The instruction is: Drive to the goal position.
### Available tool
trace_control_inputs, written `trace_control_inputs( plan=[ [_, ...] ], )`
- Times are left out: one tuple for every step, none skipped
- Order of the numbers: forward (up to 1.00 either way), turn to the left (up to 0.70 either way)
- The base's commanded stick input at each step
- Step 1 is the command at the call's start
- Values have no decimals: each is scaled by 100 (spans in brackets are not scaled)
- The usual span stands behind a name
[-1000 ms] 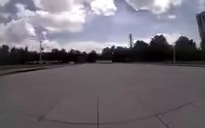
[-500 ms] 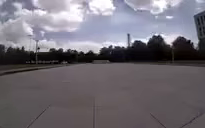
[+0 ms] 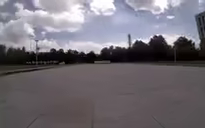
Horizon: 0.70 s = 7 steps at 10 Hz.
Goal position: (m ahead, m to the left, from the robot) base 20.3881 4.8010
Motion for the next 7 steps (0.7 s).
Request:
trace_control_inputs(
  plan=[
    [70,0],
    [70,0],
    [70,0],
    [70,0],
    [70,0],
    [70,0],
    [70,0]
  ],
)
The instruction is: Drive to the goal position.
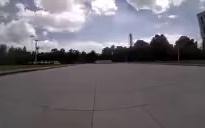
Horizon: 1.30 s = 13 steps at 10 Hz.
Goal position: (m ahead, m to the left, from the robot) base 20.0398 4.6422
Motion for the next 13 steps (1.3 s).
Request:
trace_control_inputs(
  plan=[
    [70,0],
    [70,0],
    [70,0],
    [70,0],
    [70,0],
    [70,0],
    [70,0],
    [70,0],
    [70,0],
    [70,0],
    [70,0],
    [70,0],
    [70,0]
  ],
)
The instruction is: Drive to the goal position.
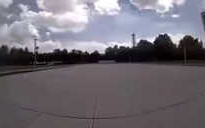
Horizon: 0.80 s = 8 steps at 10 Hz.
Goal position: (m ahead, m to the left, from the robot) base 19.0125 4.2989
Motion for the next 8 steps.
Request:
trace_control_inputs(
  plan=[
    [70,0],
    [70,0],
    [70,0],
    [70,0],
    [70,0],
    [70,0],
    [70,0],
    [70,0]
  ],
)
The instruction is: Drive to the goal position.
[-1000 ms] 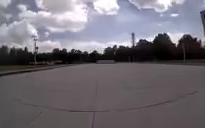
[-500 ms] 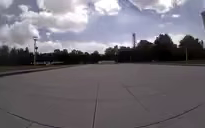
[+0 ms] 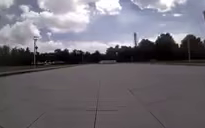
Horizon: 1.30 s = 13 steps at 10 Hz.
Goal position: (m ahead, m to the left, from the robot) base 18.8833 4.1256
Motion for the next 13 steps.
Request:
trace_control_inputs(
  plan=[
    [70,0],
    [70,0],
    [70,0],
    [70,0],
    [70,0],
    [70,0],
    [70,0],
    [70,0],
    [70,0],
    [70,0],
    [70,0],
    [70,0],
    [70,0]
  ],
)
